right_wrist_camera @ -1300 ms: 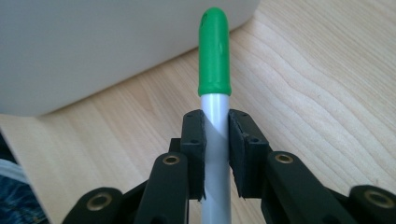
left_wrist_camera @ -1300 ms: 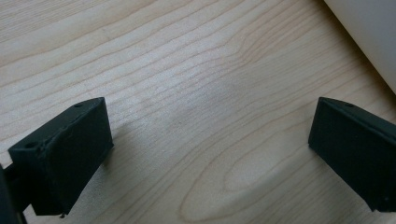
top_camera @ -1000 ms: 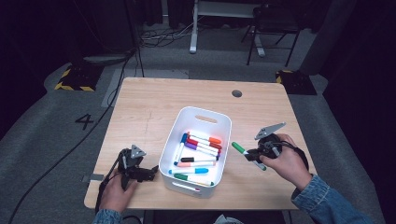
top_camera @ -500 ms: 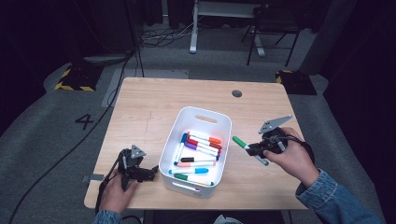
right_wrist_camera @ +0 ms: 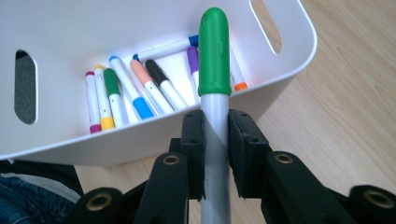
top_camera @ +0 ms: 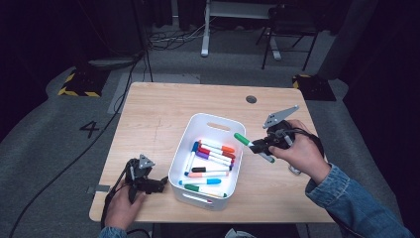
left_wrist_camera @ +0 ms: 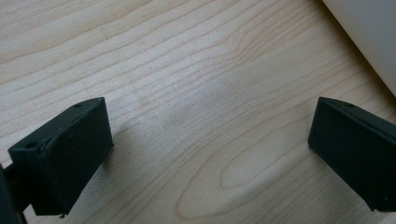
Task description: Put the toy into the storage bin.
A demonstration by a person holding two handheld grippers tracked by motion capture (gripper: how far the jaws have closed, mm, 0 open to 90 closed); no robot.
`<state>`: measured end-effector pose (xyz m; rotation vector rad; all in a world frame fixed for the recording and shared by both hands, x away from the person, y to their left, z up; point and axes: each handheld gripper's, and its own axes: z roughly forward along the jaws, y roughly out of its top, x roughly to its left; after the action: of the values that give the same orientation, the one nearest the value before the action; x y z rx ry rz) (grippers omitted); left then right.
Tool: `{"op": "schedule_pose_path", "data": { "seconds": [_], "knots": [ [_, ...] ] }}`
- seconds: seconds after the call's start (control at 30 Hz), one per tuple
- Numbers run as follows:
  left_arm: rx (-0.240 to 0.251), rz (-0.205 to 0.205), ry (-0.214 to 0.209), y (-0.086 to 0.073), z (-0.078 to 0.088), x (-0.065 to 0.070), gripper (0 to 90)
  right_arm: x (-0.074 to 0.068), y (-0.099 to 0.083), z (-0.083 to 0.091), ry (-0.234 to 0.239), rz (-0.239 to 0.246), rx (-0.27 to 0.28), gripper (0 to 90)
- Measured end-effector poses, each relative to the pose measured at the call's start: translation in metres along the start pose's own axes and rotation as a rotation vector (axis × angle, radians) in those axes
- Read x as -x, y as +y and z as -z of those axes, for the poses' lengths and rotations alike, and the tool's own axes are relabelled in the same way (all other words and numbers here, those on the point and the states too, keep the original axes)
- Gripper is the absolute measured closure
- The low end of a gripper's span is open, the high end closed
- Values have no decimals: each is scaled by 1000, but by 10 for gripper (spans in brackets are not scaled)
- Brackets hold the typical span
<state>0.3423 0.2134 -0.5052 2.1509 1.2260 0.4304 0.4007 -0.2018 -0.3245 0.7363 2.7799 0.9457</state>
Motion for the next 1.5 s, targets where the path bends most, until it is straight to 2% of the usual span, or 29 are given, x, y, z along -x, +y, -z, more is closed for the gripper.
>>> {"op": "schedule_pose_path", "data": {
  "seconds": [0.13, 0.33, 0.5, 0.87, 1.2, 1.5],
  "knots": [
    [0, 0, 0, 0, 0, 0, 0, -2, 12, -3, 13, 13, 16, 771],
    [0, 1, -1, 0, 0, 0, 0, -3, 30, -8, 7, 40, 13, 771],
    [-1, 0, -1, 0, 0, 0, 0, -6, 42, -13, 10, 62, 33, 771],
    [0, 0, -1, 0, 0, 0, 0, -10, 61, -34, 32, 68, 60, 771],
    [0, 0, 0, 0, 0, 0, 0, -12, 66, -54, 48, 83, 75, 771],
    [0, 0, 0, 0, 0, 0, 0, -17, 60, -68, 50, 100, 16, 771]
  ]
}}
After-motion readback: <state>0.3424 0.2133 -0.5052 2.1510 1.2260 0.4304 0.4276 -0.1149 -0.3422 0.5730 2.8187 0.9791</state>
